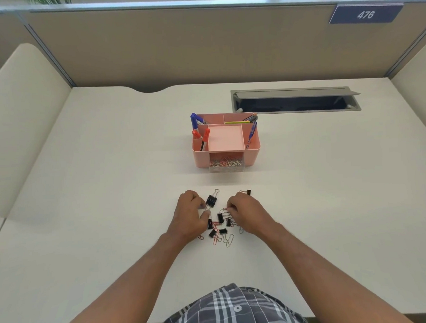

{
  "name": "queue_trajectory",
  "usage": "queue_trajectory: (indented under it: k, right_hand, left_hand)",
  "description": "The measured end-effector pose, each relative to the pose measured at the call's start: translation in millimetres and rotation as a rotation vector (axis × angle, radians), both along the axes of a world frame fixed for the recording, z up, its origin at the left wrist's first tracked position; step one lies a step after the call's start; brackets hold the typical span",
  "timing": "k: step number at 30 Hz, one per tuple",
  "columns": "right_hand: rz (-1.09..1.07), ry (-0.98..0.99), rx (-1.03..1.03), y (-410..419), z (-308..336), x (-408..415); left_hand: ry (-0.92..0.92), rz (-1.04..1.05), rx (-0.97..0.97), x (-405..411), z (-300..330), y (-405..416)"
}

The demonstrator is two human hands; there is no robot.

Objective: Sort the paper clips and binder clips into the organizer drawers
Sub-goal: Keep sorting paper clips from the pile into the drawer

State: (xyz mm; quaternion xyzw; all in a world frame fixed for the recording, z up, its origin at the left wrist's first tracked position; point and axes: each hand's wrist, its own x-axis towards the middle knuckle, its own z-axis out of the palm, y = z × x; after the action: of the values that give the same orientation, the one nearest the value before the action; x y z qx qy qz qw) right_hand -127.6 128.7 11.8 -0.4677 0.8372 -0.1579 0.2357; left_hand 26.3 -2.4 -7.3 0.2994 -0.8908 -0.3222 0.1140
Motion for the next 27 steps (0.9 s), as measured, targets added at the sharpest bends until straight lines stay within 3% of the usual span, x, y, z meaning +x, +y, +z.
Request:
queue_trajectory:
  k: [19, 27]
  right_hand:
    - [0.012, 0.035, 0.064, -7.2, -0.1, 7.0]
    - [-0.003, 0.012, 0.062, -6.7, 3.4, 7.7]
  left_hand:
    - [-0.034, 0.004, -0.086, -4.1, -1.2, 0.8]
    - [0.042, 0.007, -0.089, 2.2, 0.2, 2.8]
